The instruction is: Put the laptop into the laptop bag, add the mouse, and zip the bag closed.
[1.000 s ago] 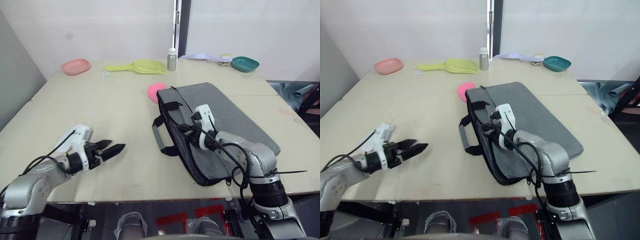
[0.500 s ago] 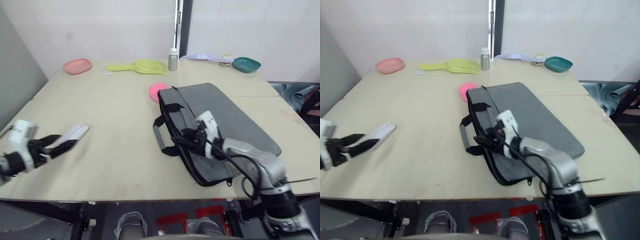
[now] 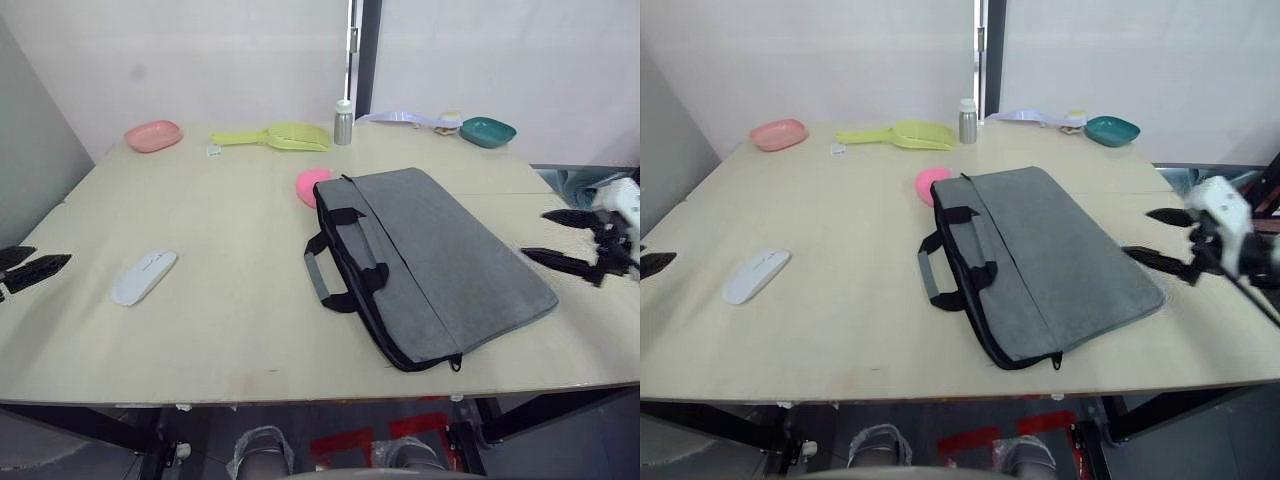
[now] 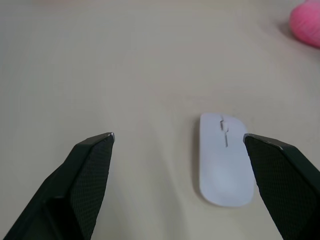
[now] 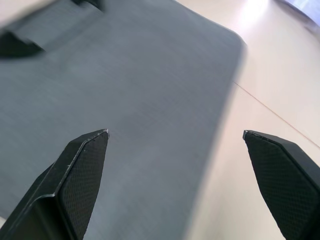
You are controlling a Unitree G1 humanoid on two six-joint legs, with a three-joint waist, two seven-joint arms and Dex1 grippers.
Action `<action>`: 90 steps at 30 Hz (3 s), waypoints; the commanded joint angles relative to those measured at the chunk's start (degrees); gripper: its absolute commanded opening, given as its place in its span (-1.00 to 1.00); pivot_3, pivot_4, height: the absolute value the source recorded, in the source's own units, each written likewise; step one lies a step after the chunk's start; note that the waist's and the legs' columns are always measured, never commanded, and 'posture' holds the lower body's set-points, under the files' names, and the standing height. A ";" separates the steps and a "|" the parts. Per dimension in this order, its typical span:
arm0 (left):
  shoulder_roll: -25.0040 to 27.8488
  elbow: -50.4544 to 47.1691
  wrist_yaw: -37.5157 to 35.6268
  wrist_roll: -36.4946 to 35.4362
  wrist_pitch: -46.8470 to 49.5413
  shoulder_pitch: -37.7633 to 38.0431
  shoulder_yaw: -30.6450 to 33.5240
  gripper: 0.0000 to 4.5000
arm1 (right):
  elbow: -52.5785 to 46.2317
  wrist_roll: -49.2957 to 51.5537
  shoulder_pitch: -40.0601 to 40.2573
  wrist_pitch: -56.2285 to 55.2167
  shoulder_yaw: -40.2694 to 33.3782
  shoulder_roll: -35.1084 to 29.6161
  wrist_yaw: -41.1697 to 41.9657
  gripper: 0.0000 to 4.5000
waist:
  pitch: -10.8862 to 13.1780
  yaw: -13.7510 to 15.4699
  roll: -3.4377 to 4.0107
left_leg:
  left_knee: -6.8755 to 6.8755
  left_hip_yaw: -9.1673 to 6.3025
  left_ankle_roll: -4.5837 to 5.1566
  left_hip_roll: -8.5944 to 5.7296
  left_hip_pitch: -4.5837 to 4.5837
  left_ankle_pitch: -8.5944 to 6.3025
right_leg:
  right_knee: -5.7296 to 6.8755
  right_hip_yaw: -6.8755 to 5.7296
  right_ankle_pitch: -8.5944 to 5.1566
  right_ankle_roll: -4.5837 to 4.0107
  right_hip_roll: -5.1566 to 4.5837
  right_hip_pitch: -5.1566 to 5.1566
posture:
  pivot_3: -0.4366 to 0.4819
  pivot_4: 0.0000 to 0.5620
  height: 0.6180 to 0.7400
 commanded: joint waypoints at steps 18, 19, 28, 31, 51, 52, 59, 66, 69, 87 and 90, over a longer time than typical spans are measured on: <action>3.28 8.27 -3.52 4.66 -7.37 -6.73 -2.68 0.95 | 14.59 -5.18 -11.28 -5.61 4.12 -2.37 6.32 1.00 | 0.00 0.31 -0.04 | 0.24 0.03 0.12 0.00 0.01 -0.01 | 0.31 0.00 -0.06 -0.18 -0.06 -0.02 | -0.05 -0.47 1.00; 3.23 8.40 -3.27 4.60 -7.61 -6.64 -2.45 0.95 | 14.81 -5.30 -11.63 -5.70 4.27 -2.33 6.36 1.00 | 0.00 0.35 -0.04 | 0.24 0.02 0.12 0.00 0.01 -0.01 | 0.31 0.00 -0.06 -0.19 -0.06 -0.02 | -0.05 -0.47 1.00; 1.31 9.63 0.61 3.23 -10.05 -4.41 0.34 0.95 | -8.07 8.03 -14.49 4.14 3.98 7.46 1.51 1.00 | -0.01 -0.19 -0.05 | 0.24 0.03 0.12 0.04 0.05 -0.01 | 0.43 0.02 -0.06 -0.19 -0.02 -0.07 | -0.05 -0.47 1.00; 0.70 9.34 1.19 2.66 -10.36 -3.28 1.22 0.95 | -17.64 12.55 -15.81 7.19 4.20 11.87 -2.73 1.00 | -0.01 0.21 -0.05 | 0.21 0.04 0.12 0.04 0.01 0.00 | 0.45 0.03 -0.07 -0.21 -0.01 -0.16 | -0.05 -0.47 1.00; -6.82 -6.77 0.67 -2.08 -9.01 9.33 5.36 0.95 | -32.57 22.24 -17.95 15.39 12.07 17.35 -3.63 1.00 | -0.22 0.72 -0.40 | 0.13 0.00 0.04 0.02 0.03 -0.03 | 0.44 0.01 -0.13 -0.26 -0.04 -0.14 | -0.05 -0.47 1.00; -7.40 -8.21 0.65 -1.98 -9.01 9.13 4.84 0.95 | -32.69 22.49 -18.08 15.75 12.01 17.33 -3.77 1.00 | -0.22 0.73 -0.41 | 0.13 0.00 0.04 0.03 0.03 -0.03 | 0.44 0.00 -0.13 -0.27 -0.04 -0.13 | -0.05 -0.47 1.00; -12.80 -11.69 3.20 2.06 -11.06 3.69 -2.32 0.95 | -33.05 21.66 -18.20 15.14 11.74 17.95 -5.87 1.00 | -0.23 0.70 -0.42 | 0.13 0.01 0.03 0.02 0.03 -0.02 | 0.44 0.00 -0.12 -0.26 -0.03 -0.13 | -0.05 -0.47 1.00; -17.19 -9.15 5.56 4.91 -13.46 -1.59 -6.92 0.95 | -33.26 21.54 -16.93 15.73 10.56 17.47 -7.06 1.00 | -0.24 0.26 -0.43 | 0.11 0.00 0.02 0.02 -0.01 -0.01 | 0.42 -0.01 -0.12 -0.26 -0.01 -0.16 | -0.05 -0.47 1.00; -18.30 -6.33 7.91 7.10 -16.21 -3.20 -8.51 0.95 | -34.31 21.69 -15.98 15.85 10.43 17.46 -7.70 1.00 | -0.24 0.33 -0.43 | 0.10 0.00 0.01 0.02 -0.01 0.00 | 0.42 -0.01 -0.12 -0.26 -0.01 -0.16 | -0.05 -0.47 1.00; -18.87 0.25 8.11 9.65 -16.14 -5.71 -11.27 0.58 | -35.83 22.43 -14.52 16.28 9.89 16.75 -9.71 1.00 | -0.24 0.39 -0.43 | 0.07 0.01 0.00 0.01 0.00 -0.01 | 0.38 0.00 -0.13 -0.26 -0.02 -0.15 | -0.05 -0.47 1.00; -18.69 -0.16 7.95 9.39 -16.27 -5.47 -11.02 0.27 | -35.84 22.62 -14.57 16.36 10.50 17.04 -9.83 1.00 | -0.24 0.38 -0.43 | 0.07 0.00 0.00 0.02 0.01 -0.01 | 0.39 0.00 -0.13 -0.26 -0.02 -0.15 | -0.05 -0.47 1.00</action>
